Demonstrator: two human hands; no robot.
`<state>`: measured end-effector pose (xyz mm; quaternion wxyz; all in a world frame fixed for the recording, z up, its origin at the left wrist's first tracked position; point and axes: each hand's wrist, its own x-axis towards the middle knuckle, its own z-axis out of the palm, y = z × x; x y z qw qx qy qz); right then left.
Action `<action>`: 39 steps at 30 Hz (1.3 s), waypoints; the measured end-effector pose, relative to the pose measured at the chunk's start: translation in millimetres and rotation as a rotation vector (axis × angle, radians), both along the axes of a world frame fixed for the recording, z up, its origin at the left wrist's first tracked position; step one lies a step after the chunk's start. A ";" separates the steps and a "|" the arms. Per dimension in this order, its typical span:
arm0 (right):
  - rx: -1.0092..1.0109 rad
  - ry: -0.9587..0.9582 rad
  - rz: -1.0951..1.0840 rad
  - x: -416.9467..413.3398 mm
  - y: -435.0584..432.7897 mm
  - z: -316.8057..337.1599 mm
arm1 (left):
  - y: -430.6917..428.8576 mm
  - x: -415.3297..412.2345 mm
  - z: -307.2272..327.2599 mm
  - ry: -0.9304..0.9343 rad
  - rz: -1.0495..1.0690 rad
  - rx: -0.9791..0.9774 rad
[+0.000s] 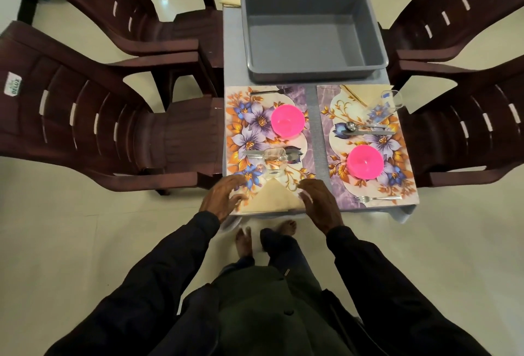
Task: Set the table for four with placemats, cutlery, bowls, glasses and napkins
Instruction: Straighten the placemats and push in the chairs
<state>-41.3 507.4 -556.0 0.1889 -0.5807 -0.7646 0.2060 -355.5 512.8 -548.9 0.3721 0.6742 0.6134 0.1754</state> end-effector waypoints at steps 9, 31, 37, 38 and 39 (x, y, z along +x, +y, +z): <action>0.033 0.030 -0.180 11.1 76.5 16.2 | 56.5 -16.5 0.2 -0.022 0.117 0.085; -0.001 -0.097 0.310 -3.3 360.1 -7.7 | 157.5 -5.7 -28.7 0.140 0.159 0.064; 0.015 -0.096 0.323 -9.3 364.0 -12.4 | 155.8 -3.0 -28.2 0.093 0.208 0.035; 0.020 -0.089 0.322 -9.8 362.9 -13.9 | 155.5 -2.2 -28.1 0.089 0.211 0.032; 0.024 -0.077 0.314 -9.8 361.8 -15.0 | 154.9 -1.5 -26.8 0.084 0.215 0.026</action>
